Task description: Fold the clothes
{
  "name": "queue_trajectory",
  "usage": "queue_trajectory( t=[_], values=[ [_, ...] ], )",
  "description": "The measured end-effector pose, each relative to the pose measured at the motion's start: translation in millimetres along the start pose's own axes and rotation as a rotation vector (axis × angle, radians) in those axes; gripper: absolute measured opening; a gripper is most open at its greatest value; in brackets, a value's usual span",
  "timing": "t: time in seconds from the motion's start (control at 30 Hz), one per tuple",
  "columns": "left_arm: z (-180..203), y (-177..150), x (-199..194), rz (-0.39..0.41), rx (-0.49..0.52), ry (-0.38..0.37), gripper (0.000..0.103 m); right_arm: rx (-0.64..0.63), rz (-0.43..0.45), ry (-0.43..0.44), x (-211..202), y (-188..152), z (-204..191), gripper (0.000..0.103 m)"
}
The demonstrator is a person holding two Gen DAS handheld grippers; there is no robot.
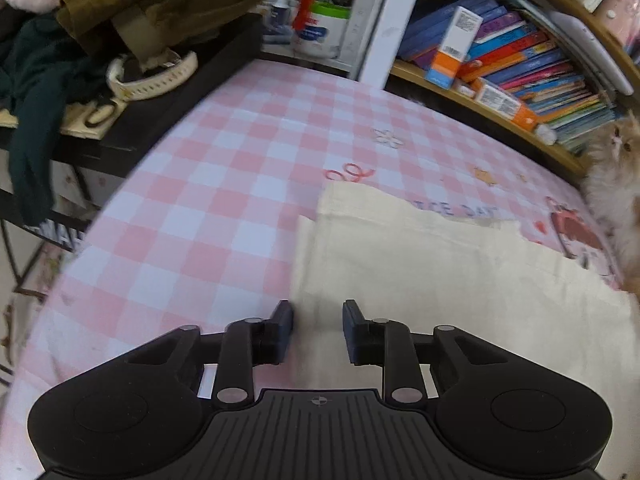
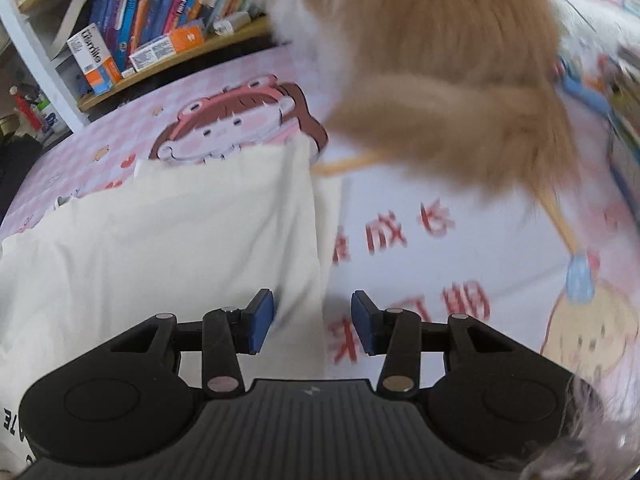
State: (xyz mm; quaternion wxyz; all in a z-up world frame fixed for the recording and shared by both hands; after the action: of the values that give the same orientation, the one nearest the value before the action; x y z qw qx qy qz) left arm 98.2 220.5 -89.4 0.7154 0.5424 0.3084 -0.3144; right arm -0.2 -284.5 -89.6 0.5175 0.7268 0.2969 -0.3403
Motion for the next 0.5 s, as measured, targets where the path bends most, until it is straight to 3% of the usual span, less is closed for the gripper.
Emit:
queue_trajectory(
  t=[0.03, 0.07, 0.13, 0.17, 0.27, 0.4, 0.5],
  values=[
    [4.3, 0.2, -2.0, 0.000, 0.021, -0.008, 0.004, -0.009, 0.004, 0.003, 0.4, -1.5, -3.8, 0.034],
    [8.7, 0.8, -4.4, 0.001, 0.043, -0.015, 0.004, -0.018, 0.009, 0.005, 0.9, -3.0, -7.6, 0.017],
    [11.7, 12.4, -18.3, 0.079, 0.064, 0.003, 0.004, -0.043, 0.004, 0.019, 3.0, -4.3, -15.7, 0.010],
    [9.6, 20.4, -25.9, 0.125, 0.058, 0.014, 0.004, -0.063, 0.011, 0.010, 3.6, -3.0, -20.1, 0.009],
    [-3.1, 36.4, -17.3, 0.129, 0.038, 0.031, 0.004, -0.077, 0.071, 0.011, 5.3, 9.3, -25.9, 0.008],
    [-8.7, 33.7, 17.8, 0.025, 0.081, 0.079, 0.005, -0.123, 0.051, -0.011, 28.2, 21.6, -38.1, 0.008],
    [-18.8, 29.2, 14.7, 0.027, 0.039, 0.100, 0.015, -0.170, 0.052, -0.032, 33.8, 29.5, -43.6, 0.010]
  ],
)
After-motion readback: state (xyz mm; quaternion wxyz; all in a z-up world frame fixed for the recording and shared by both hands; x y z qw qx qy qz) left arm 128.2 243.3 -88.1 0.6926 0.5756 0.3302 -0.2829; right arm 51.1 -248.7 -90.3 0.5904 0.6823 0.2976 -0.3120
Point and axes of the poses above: each gripper's, at about its wrist camera, not at the fingertips, and x roughly the way its jaws point, z to its right, y to its top, the point moved 7 cm from there along x, roughly the way its jaws point, and after that the axes turned 2 degrees about y, right-handed, at the moved point
